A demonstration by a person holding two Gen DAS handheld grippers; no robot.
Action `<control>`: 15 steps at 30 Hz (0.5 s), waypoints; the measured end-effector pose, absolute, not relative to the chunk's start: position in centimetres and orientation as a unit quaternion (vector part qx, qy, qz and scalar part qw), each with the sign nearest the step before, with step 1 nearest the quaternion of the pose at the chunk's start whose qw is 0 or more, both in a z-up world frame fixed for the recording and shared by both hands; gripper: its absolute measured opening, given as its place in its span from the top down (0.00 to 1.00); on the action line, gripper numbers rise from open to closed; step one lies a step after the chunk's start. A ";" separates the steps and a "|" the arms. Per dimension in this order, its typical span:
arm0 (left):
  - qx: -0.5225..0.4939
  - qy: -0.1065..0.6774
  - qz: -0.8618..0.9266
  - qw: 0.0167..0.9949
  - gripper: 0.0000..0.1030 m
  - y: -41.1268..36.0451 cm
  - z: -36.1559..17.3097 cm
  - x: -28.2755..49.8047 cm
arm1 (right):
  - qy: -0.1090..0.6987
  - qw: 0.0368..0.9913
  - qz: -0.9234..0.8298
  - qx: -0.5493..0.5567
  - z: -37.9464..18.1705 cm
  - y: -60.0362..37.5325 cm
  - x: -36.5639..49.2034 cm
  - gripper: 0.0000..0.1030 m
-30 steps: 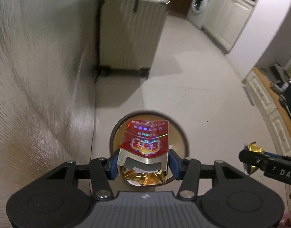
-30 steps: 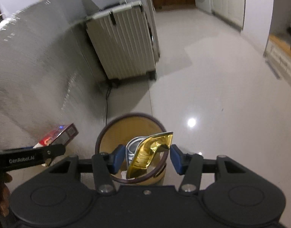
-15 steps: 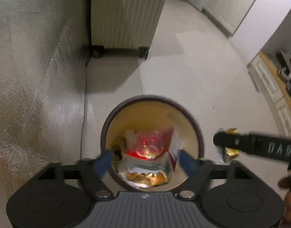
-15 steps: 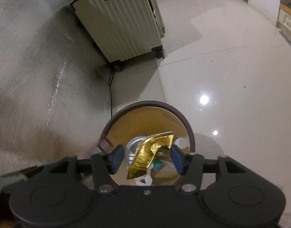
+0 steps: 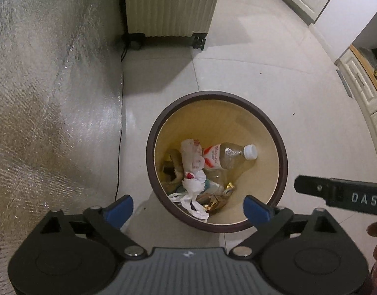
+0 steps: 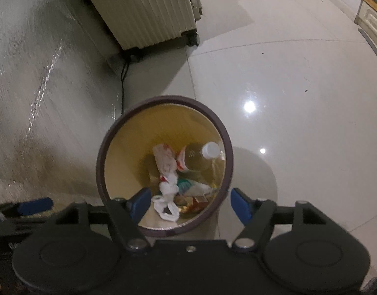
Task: Collect trash
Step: 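Open the left gripper to drop the red wrapper while the right drops the gold foil, then lift both open tools from the wastebasket back toward the table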
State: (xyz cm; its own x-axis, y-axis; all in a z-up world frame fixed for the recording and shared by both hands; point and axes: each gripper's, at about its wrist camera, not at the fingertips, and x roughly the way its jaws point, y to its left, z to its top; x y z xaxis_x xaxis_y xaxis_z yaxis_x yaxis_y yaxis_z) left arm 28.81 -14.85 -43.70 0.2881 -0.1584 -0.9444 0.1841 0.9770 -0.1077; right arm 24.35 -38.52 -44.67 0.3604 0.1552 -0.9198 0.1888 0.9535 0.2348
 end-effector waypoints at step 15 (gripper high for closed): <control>0.019 0.577 -0.098 0.811 0.00 -14.8 -40.7 27.0 | 0.543 0.827 -0.019 0.141 -41.4 -39.4 21.8 0.03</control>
